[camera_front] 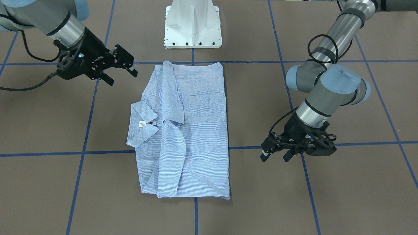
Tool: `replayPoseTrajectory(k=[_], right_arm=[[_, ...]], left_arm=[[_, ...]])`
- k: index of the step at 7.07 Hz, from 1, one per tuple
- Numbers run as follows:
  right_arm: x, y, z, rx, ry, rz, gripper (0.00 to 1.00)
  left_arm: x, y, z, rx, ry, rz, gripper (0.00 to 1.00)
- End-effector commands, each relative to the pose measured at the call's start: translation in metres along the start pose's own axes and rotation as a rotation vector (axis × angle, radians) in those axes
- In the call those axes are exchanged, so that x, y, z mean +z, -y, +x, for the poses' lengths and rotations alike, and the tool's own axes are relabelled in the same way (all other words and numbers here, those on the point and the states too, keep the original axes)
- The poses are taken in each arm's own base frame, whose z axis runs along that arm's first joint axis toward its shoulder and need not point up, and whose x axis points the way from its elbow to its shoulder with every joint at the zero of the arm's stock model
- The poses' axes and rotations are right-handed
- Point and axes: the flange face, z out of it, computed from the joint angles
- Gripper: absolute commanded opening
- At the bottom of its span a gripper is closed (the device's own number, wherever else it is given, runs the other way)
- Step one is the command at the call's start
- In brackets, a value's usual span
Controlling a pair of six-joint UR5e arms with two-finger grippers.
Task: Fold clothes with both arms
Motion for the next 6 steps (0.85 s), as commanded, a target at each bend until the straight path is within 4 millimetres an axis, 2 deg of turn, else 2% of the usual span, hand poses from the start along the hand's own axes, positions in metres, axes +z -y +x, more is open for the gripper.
replayPoseTrajectory(k=[1, 3, 4, 5, 6], right_arm=[[0.048, -0.003, -0.064, -0.131, -0.234, 0.035, 1.00], [0.121, -0.004, -0.085, -0.187, -0.371, 0.075, 1.00], [0.152, -0.002, -0.104, -0.207, -0.417, 0.095, 1.00], [0.184, 0.010, -0.123, -0.209, -0.465, 0.096, 1.00], [0.207, 0.019, -0.139, -0.212, -0.499, 0.093, 1.00]], left_arm=[[-0.022, -0.011, -0.027, 0.021, 0.005, -0.026, 1.00], [-0.020, -0.015, -0.036, 0.017, 0.015, -0.033, 1.00], [-0.018, -0.017, -0.037, 0.017, 0.017, -0.036, 1.00], [-0.019, -0.017, -0.037, 0.018, 0.016, -0.036, 1.00], [-0.016, -0.019, -0.038, 0.018, 0.018, -0.036, 1.00]])
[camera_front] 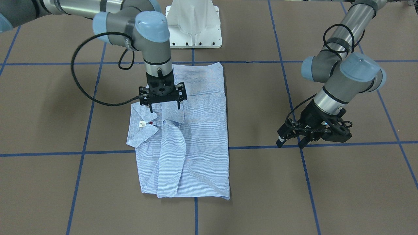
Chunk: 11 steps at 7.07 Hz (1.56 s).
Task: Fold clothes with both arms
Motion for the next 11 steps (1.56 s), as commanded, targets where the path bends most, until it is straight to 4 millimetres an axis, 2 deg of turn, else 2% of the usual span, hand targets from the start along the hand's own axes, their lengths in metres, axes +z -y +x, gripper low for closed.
replayPoseTrajectory(k=[1, 3, 6, 11], right_arm=[[0.035, 0.012, -0.034, -0.015, -0.084, 0.005, 1.00], [0.047, 0.018, -0.037, -0.015, -0.117, 0.009, 1.00], [0.064, 0.018, -0.031, -0.028, -0.159, 0.007, 1.00], [0.073, 0.019, -0.022, -0.066, -0.180, -0.004, 1.00]], left_arm=[[0.006, -0.002, -0.005, -0.002, 0.006, 0.000, 1.00], [0.011, -0.003, -0.010, -0.007, 0.017, -0.005, 1.00], [0.019, -0.002, -0.009, -0.010, 0.023, -0.010, 1.00], [0.020, -0.002, -0.001, -0.006, 0.015, -0.011, 1.00]])
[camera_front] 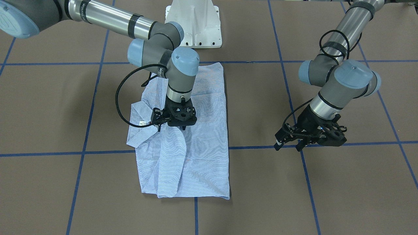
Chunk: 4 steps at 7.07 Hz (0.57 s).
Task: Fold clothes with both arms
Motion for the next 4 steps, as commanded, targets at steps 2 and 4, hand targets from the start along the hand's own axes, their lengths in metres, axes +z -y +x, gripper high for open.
replayPoseTrajectory(k=[2, 4], right_arm=[[0.014, 0.003, 0.019, -0.027, -0.026, -0.007, 1.00], [0.023, 0.000, 0.046, -0.053, -0.039, -0.012, 1.00]], left_arm=[[0.000, 0.001, 0.005, -0.001, -0.006, 0.001, 1.00], [0.003, -0.004, 0.014, 0.003, -0.015, -0.007, 1.00]])
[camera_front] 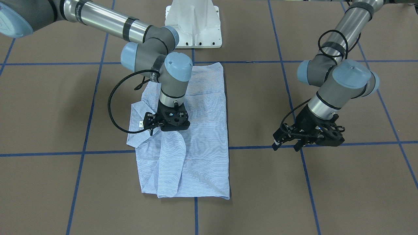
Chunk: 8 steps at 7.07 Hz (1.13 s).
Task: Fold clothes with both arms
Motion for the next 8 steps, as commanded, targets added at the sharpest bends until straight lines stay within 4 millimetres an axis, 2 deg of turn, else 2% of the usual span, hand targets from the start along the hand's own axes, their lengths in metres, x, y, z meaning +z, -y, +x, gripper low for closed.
replayPoseTrajectory(k=[1, 3, 4, 6, 7, 8], right_arm=[[0.005, -0.008, 0.047, -0.024, -0.003, 0.005, 1.00], [0.004, -0.022, 0.111, -0.059, 0.011, -0.008, 1.00], [0.013, -0.035, 0.129, -0.062, 0.002, -0.020, 1.00], [0.026, -0.038, 0.167, -0.096, -0.028, -0.033, 1.00], [0.022, -0.035, 0.176, -0.095, -0.022, -0.034, 1.00], [0.012, -0.034, 0.173, -0.093, 0.008, -0.031, 1.00]], left_arm=[[0.001, -0.001, 0.010, 0.004, -0.011, -0.001, 1.00], [0.001, 0.001, 0.020, 0.009, -0.018, 0.001, 1.00], [0.000, 0.002, 0.024, 0.010, -0.025, 0.003, 1.00], [-0.002, 0.003, 0.031, -0.009, -0.033, 0.006, 1.00], [-0.002, 0.003, 0.033, -0.012, -0.032, 0.005, 1.00], [-0.003, 0.003, 0.034, -0.013, -0.035, 0.004, 1.00]])
